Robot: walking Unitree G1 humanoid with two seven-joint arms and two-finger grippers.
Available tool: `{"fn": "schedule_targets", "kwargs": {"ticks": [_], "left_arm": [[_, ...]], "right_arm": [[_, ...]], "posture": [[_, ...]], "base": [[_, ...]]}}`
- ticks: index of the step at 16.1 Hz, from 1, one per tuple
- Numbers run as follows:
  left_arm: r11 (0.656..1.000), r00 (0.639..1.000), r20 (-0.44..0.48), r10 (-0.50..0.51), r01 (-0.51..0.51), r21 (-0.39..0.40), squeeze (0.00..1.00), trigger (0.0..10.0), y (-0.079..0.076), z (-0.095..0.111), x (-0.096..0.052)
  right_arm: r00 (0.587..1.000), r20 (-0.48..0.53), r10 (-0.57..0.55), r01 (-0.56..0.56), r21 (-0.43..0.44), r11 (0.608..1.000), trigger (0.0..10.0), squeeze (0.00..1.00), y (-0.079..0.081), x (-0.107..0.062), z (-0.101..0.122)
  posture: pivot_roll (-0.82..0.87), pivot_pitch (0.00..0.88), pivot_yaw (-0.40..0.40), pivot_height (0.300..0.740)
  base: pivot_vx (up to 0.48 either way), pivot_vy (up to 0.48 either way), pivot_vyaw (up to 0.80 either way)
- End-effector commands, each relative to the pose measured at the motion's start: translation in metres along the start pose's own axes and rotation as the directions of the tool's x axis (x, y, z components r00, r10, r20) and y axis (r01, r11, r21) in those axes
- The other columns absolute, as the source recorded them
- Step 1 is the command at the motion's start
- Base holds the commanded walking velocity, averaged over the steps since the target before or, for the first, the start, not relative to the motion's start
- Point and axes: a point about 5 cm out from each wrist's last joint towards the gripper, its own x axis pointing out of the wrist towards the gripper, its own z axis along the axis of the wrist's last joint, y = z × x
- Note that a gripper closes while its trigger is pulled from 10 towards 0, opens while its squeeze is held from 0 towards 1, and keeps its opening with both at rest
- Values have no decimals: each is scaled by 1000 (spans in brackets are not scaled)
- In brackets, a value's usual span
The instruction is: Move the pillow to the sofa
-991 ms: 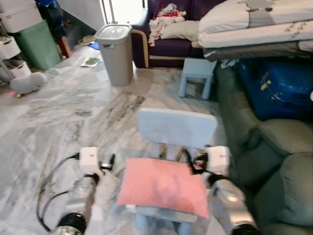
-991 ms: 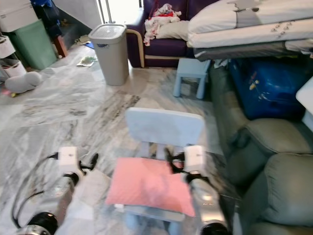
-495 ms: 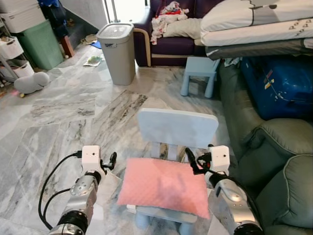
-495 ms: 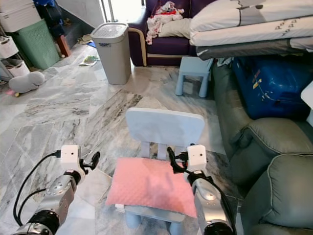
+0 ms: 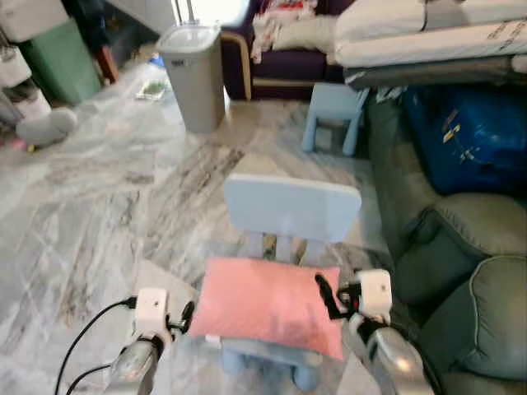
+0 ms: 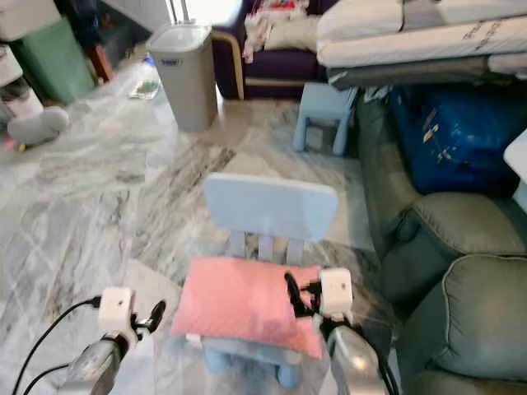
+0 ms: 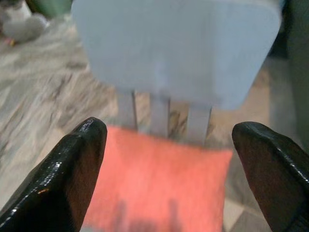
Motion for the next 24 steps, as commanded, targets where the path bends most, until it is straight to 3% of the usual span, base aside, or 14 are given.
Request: {"fn": "schedule_targets", "kwargs": {"ticks": [1,3,5,18,24], "left_arm": [[1000,1000,-14,-9,10,23,0,10000,4,-6,-5],[999,999,-38,-33,35,41,0,10000,4,-19,-18],[998,998,-39,-41,43,43,0,10000,4,-19,-21],[995,995,33,-94,93,39,0,10000,-13,9,-10],[996,996,16,-82,82,42,0,10000,-9,4,-16]], "right_arm": [[1000,-22,15,-15,7,1000,10000,0,4,-5,-4],[998,-57,23,-23,12,1000,10000,0,5,-22,-12],[997,-66,27,-26,14,1000,10000,0,5,-27,-12],[995,-89,43,-41,23,999,10000,0,7,-29,-6],[994,-96,59,-57,19,998,10000,0,11,-30,-5]], "posture": [[-91,203,44,740],[-94,259,37,740],[-97,272,35,740],[-104,275,31,740],[-95,292,27,669]], "base": [[0,0,0],[0,0,0],[0,0,0],[0,0,0],[0,0,0]]}}
